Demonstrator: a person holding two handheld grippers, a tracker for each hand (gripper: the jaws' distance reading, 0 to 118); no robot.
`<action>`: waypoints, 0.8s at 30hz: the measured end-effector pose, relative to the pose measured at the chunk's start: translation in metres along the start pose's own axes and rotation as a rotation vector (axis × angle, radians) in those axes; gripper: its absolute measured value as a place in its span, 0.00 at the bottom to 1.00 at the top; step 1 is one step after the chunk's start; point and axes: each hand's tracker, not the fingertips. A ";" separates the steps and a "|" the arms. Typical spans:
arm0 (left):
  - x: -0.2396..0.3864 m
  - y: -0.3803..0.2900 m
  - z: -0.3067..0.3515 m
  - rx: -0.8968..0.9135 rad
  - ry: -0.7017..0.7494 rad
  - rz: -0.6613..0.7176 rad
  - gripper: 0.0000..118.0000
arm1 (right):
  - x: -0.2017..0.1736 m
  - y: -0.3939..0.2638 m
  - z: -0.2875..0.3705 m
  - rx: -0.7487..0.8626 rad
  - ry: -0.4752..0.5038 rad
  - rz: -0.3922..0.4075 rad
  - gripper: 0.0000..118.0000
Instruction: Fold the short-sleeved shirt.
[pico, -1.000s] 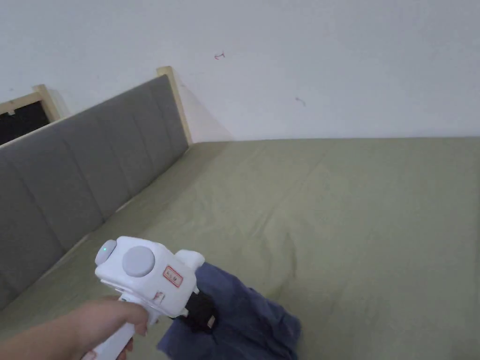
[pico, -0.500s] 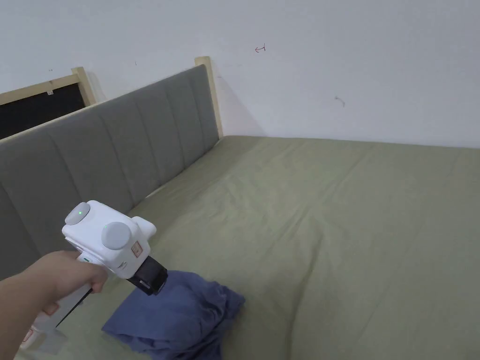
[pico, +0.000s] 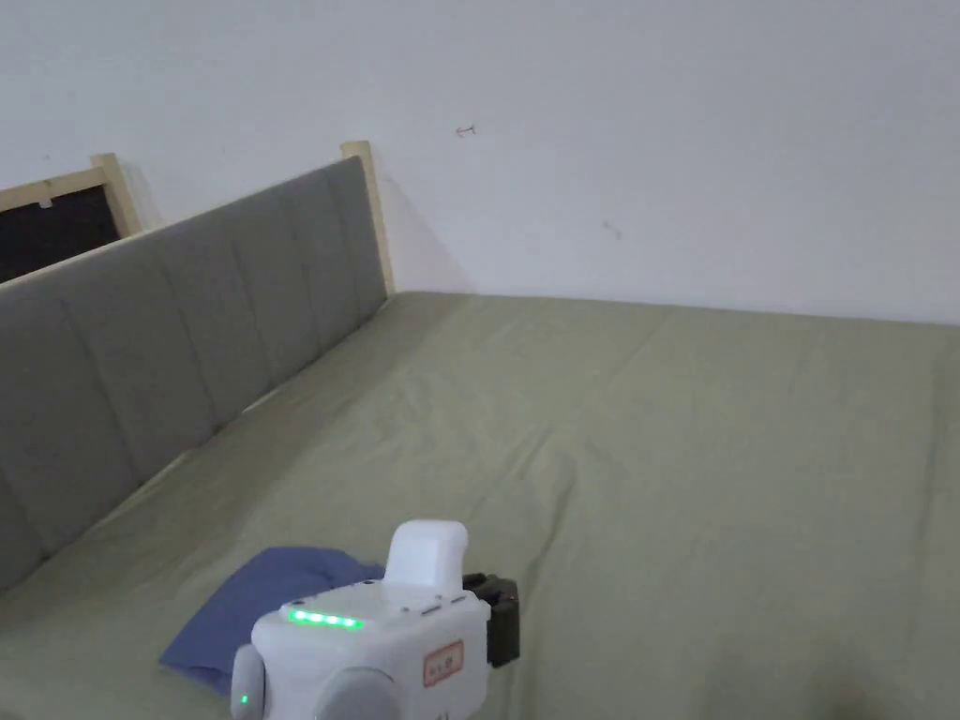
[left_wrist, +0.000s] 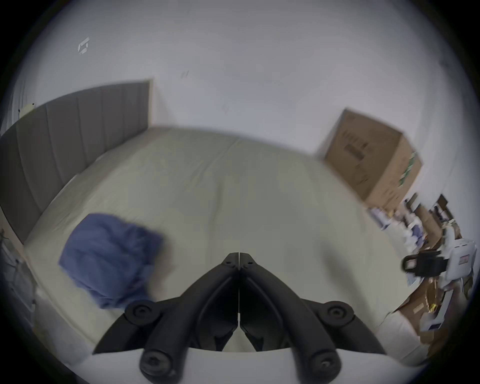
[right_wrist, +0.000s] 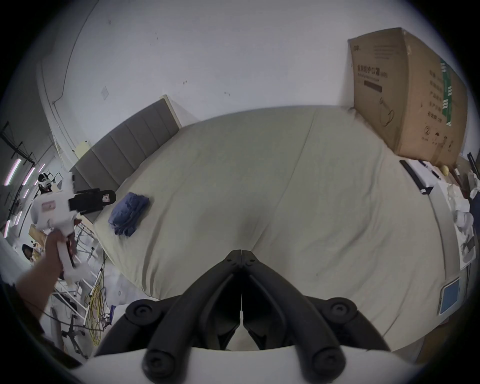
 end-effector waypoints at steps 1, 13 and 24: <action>0.021 0.002 0.008 0.033 -0.030 -0.006 0.00 | 0.000 0.002 0.009 0.032 -0.005 -0.002 0.00; 0.172 -0.003 0.078 0.498 0.145 -0.193 0.00 | -0.015 -0.014 0.125 0.842 -0.288 0.108 0.00; 0.198 -0.012 0.094 0.549 0.136 -0.213 0.00 | -0.013 -0.032 0.143 0.893 -0.445 0.135 0.00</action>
